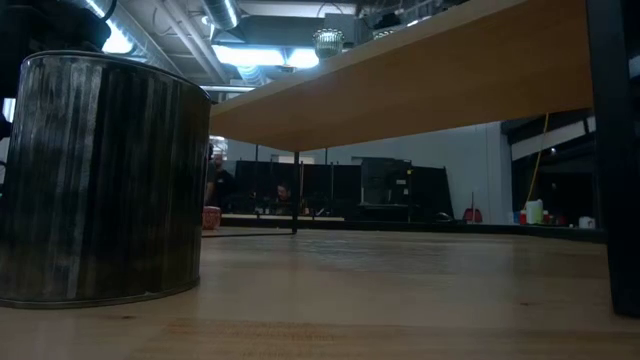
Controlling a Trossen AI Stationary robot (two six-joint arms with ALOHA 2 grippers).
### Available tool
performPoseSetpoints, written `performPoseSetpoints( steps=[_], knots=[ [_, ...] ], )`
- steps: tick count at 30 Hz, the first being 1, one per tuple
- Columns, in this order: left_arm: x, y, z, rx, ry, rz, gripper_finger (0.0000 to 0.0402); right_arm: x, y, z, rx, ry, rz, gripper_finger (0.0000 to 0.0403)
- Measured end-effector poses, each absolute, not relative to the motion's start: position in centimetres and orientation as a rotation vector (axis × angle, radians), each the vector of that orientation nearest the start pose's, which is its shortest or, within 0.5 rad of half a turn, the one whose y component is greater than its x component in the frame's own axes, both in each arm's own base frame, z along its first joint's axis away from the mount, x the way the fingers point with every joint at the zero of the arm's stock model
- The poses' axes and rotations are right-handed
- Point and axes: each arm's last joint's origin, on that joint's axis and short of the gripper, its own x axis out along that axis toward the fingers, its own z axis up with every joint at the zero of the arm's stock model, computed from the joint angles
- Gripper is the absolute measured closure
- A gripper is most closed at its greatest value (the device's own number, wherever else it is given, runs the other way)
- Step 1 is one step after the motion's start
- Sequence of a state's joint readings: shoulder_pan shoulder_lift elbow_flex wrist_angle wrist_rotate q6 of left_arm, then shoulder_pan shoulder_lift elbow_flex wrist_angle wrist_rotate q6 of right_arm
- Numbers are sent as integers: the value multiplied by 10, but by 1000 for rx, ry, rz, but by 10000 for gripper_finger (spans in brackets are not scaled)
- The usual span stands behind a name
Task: Pick & Place candle stick holders
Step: Put the silver scented candle can on the shelf
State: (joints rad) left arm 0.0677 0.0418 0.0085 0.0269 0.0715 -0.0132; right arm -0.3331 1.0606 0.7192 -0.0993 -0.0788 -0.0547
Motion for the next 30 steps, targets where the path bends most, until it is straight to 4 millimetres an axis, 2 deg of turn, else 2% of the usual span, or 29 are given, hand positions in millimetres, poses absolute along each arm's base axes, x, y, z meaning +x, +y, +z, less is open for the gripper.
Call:
performPoseSetpoints(
  steps=[9,16,23,30],
  knots=[
    [100,5,166,-14,7,-4,398,174,-56,226,64,422,-234,402],
    [100,5,166,-14,6,-4,398,149,-48,205,102,388,-243,402],
    [100,5,166,-14,7,-4,398,130,-41,186,94,350,-244,402],
    [100,5,166,-14,7,-4,398,122,-38,176,77,266,-244,402]
  ],
)
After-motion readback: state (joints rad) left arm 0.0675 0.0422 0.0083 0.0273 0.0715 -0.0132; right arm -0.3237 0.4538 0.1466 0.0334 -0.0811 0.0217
